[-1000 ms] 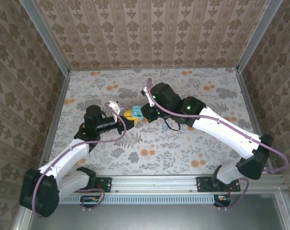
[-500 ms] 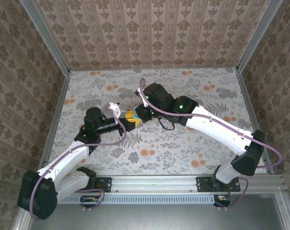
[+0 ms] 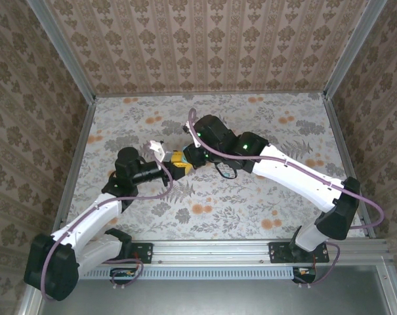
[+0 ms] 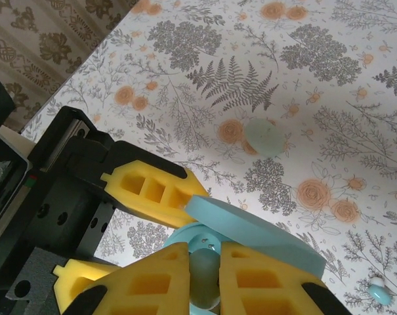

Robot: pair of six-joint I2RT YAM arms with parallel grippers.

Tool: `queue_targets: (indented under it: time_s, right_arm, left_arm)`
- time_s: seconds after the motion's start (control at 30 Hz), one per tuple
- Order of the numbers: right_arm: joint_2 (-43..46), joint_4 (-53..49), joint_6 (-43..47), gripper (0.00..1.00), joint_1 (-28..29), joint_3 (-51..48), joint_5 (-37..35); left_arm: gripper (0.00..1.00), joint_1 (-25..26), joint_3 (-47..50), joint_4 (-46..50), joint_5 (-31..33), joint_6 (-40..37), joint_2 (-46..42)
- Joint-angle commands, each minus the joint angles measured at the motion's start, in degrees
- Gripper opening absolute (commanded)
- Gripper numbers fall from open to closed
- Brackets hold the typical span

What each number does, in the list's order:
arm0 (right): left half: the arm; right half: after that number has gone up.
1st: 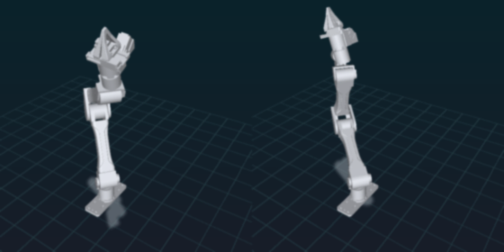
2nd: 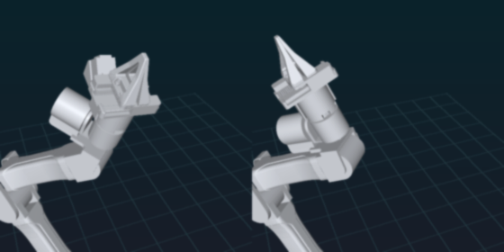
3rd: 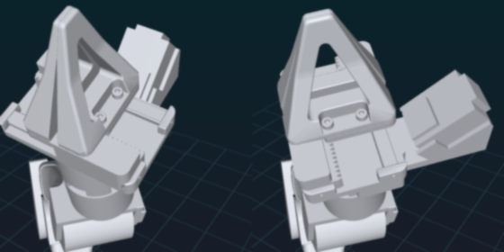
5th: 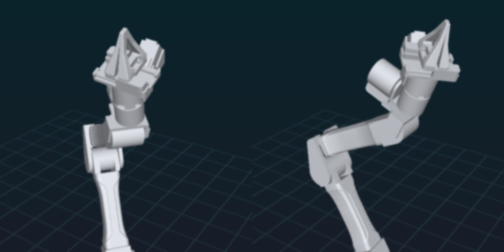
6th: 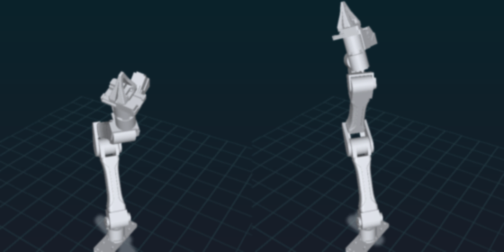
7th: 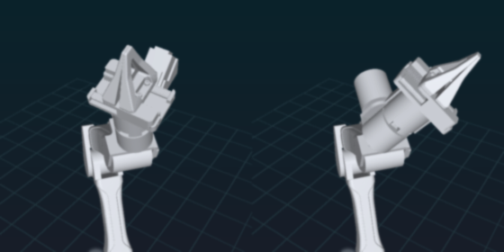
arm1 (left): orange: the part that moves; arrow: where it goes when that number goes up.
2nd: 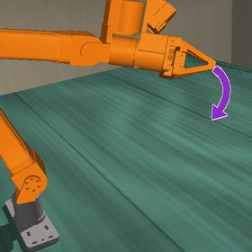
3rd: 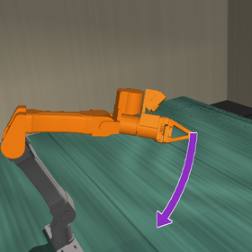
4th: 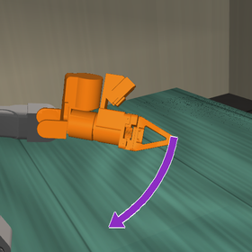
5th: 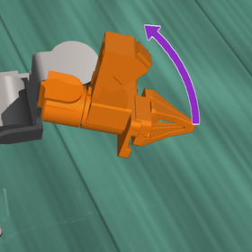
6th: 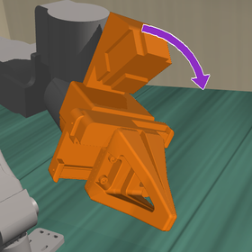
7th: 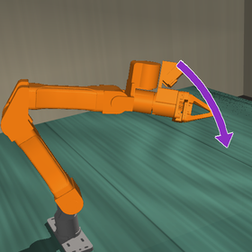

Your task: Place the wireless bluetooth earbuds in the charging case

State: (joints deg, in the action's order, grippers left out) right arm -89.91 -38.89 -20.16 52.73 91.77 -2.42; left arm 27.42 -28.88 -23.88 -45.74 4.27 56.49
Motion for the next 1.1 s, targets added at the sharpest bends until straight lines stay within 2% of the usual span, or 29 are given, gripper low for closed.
queue_targets:
  time_s: [0.0, 0.8, 1.07]
  right_arm:
    - [-0.95, -0.56, -1.1, 0.14, 0.32, 0.96, -0.68]
    - [-4.72, -6.71, -1.62, 0.16, 0.41, 4.63, -0.98]
    - [-4.46, -6.01, -2.41, 0.25, 0.43, 4.78, 2.22]
  left_arm:
    - [0.34, 0.34, -0.12, -1.49, 0.01, -1.09, -1.38]
    - [0.34, 0.35, -0.82, -1.04, 0.06, -1.51, -0.5]
    - [0.35, 0.38, -0.72, -1.08, 0.16, -1.62, -0.42]
